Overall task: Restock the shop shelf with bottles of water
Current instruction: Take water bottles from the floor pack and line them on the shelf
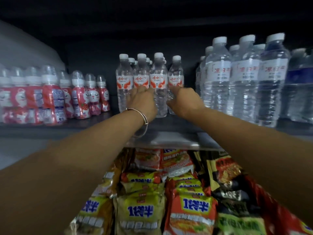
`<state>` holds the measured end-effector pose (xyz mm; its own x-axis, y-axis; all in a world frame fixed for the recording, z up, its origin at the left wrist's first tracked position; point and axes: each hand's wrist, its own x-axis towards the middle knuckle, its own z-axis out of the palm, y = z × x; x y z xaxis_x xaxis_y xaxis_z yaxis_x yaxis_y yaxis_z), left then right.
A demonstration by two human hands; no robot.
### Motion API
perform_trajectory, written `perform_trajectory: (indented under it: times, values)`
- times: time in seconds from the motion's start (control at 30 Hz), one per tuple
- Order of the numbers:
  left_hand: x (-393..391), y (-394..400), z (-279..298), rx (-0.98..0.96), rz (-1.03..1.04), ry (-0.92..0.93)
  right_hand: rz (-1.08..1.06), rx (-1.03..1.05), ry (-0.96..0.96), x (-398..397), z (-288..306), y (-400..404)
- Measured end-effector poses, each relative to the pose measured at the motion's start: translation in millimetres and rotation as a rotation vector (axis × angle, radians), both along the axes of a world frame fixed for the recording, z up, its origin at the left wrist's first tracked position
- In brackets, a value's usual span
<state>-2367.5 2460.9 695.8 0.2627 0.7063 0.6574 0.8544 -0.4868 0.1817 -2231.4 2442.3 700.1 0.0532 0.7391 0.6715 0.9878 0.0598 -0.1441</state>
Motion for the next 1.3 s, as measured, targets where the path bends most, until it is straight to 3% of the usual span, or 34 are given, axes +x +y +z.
perform_trajectory:
  times: [0.17,0.47,0.73,0.8,1.0,1.13,1.3]
  values:
    - [30.6,-85.6,-56.4,0.132,0.018,-0.033,0.043,0.09,-0.197,31.5,-61.7,-94.8]
    - [74.5,-187.9,-254.3,-0.042,-0.019,0.063,0.2,0.037,-0.229,76.7,-263.8,-197.9]
    - [82.8,-211.4,-497.9,-0.339,-0.041,0.153,0.229,-0.289,-0.134,93.9,-520.4,-226.8]
    - [78.2,-211.9,-565.1,-0.335,-0.078,0.185,0.224,-0.389,-0.098,90.4,-586.9,-232.1]
    - [58.1,-207.8,-752.8,-0.484,-0.022,0.181,0.167,-0.795,0.012,66.4,-780.2,-228.8]
    - [44.8,-192.4,-849.2,-0.62,-0.011,0.218,0.126,-1.011,0.043,46.9,-886.5,-206.6]
    - [34.2,-171.4,-949.4,-0.707,0.008,0.242,0.104,-1.1,0.139,31.5,-994.6,-178.7]
